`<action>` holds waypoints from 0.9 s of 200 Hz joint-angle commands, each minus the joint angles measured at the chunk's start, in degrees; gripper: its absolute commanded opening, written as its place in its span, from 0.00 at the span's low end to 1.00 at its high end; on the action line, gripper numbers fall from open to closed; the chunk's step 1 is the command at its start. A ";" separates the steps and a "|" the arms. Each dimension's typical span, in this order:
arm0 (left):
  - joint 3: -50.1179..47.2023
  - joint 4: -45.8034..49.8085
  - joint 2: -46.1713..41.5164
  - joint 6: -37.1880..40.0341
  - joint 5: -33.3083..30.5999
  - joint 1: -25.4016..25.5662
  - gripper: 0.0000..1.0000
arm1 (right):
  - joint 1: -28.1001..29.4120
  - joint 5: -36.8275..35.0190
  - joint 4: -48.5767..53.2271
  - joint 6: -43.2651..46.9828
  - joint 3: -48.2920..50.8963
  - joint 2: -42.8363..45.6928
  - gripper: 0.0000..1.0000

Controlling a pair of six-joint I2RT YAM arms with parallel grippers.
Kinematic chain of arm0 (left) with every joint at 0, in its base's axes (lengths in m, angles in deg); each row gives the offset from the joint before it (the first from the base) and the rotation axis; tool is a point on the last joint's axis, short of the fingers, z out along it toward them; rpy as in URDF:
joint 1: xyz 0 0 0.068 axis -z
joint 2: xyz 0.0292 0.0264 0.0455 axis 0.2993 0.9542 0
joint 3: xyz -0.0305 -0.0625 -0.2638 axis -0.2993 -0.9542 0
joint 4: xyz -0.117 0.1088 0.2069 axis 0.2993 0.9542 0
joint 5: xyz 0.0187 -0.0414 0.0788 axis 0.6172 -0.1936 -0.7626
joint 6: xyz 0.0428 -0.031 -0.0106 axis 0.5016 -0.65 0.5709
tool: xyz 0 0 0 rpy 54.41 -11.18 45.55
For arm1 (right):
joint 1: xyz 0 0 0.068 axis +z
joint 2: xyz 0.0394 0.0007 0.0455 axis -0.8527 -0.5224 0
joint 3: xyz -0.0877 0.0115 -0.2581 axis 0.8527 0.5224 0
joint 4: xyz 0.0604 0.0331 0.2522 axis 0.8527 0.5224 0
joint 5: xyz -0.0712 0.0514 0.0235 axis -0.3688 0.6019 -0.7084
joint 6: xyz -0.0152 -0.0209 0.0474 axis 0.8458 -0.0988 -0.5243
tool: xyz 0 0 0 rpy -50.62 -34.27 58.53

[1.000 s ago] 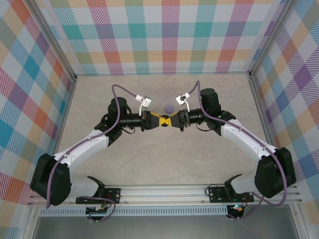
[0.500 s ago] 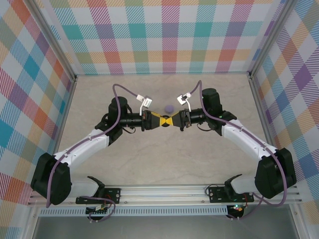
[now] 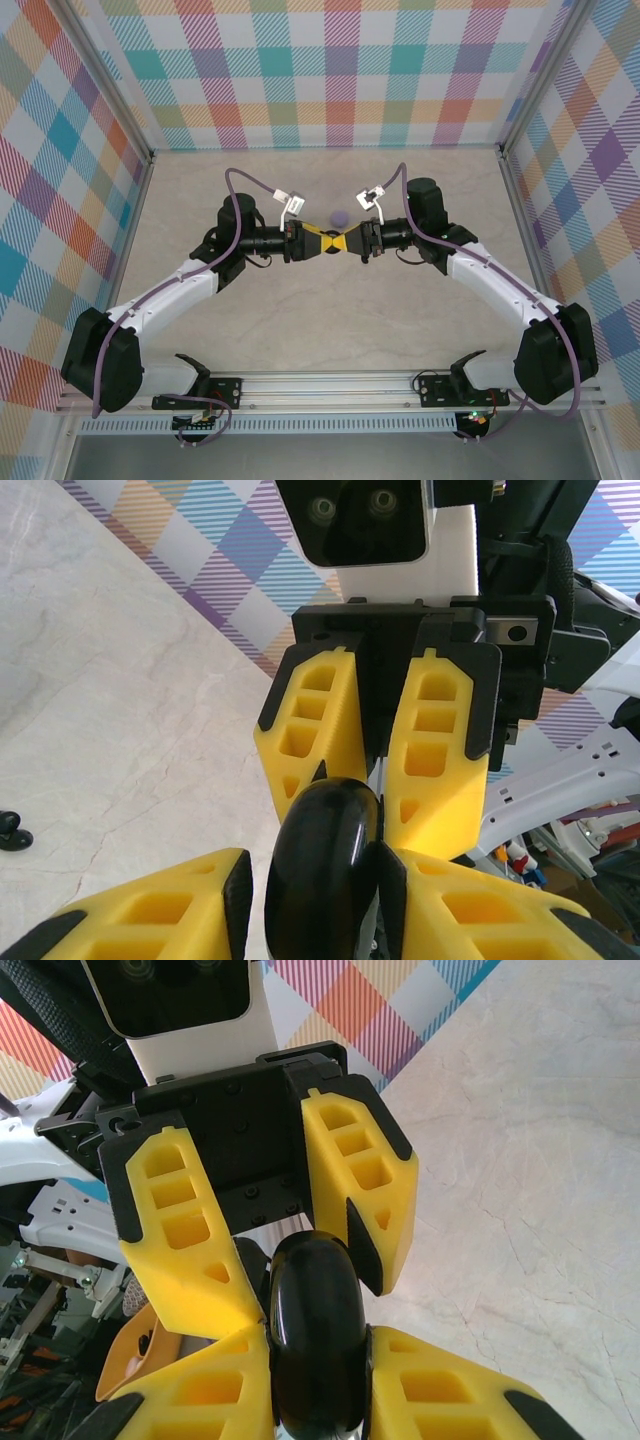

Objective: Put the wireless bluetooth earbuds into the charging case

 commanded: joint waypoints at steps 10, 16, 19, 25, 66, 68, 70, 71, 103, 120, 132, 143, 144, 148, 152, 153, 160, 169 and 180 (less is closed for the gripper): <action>1.05 0.36 -1.85 1.45 4.48 1.75 0.41 | 0.42 -1.36 -1.09 0.34 -0.92 1.17 0.19; 0.98 0.46 -1.81 1.57 4.82 1.87 0.41 | 0.46 -1.46 -1.15 0.23 -0.92 1.10 0.19; 1.02 0.51 -1.90 1.58 4.97 1.95 0.41 | 0.48 -1.53 -1.14 0.24 -0.92 1.09 0.19; 1.05 0.77 -1.88 1.78 5.23 2.05 0.41 | 0.42 -1.57 -1.05 0.25 -1.01 1.09 0.19; 0.73 1.74 -2.64 1.91 5.09 2.15 0.41 | 0.42 -1.91 -0.80 0.25 -1.53 1.08 0.19; 0.72 1.82 -2.67 1.94 5.00 2.15 0.41 | 0.42 -1.95 -0.78 0.25 -1.58 1.08 0.19; 0.78 1.86 -2.77 1.93 4.91 2.15 0.41 | 0.42 -2.00 -0.75 0.25 -1.61 1.08 0.19; 0.74 1.92 -2.80 1.91 4.89 2.15 0.41 | 0.42 -1.99 -0.70 0.25 -1.62 1.09 0.19; 0.13 2.92 -4.06 2.48 3.21 2.15 0.44 | 0.42 -3.40 0.55 0.52 -2.06 1.17 0.19; -0.27 3.02 -4.60 2.53 3.09 2.12 0.45 | 0.43 -3.06 0.55 0.54 -2.07 1.17 0.19; -0.40 3.06 -4.67 2.49 3.23 2.15 0.45 | 0.43 -2.89 0.49 0.44 -2.15 1.26 0.19; -0.47 3.15 -4.50 2.40 3.49 2.15 0.45 | 0.42 -2.42 0.16 0.45 -2.32 1.40 0.19; -0.54 3.17 -4.46 2.41 3.47 2.15 0.45 | 0.46 -2.33 0.15 0.44 -2.32 1.42 0.19; -0.51 3.17 -4.37 2.23 3.49 2.10 0.45 | 0.43 -2.14 0.14 0.45 -2.39 1.44 0.19; -0.49 3.20 -4.34 2.13 3.57 2.14 0.45 | 0.43 -1.95 0.06 0.50 -2.42 1.48 0.20; -0.46 3.20 -4.33 2.10 3.55 2.15 0.45 | 0.42 -1.93 0.10 0.51 -2.42 1.50 0.20; -0.44 2.99 -4.12 1.84 3.67 2.14 0.45 | 0.47 -1.74 -0.05 0.60 -2.51 1.50 0.20; -0.54 2.69 -3.94 1.38 3.67 2.15 0.45 | 0.42 -1.79 0.09 0.77 -2.66 1.44 0.20; -0.44 2.50 -3.61 1.00 3.70 2.15 0.45 | 0.42 -1.74 0.07 0.74 -2.81 1.44 0.20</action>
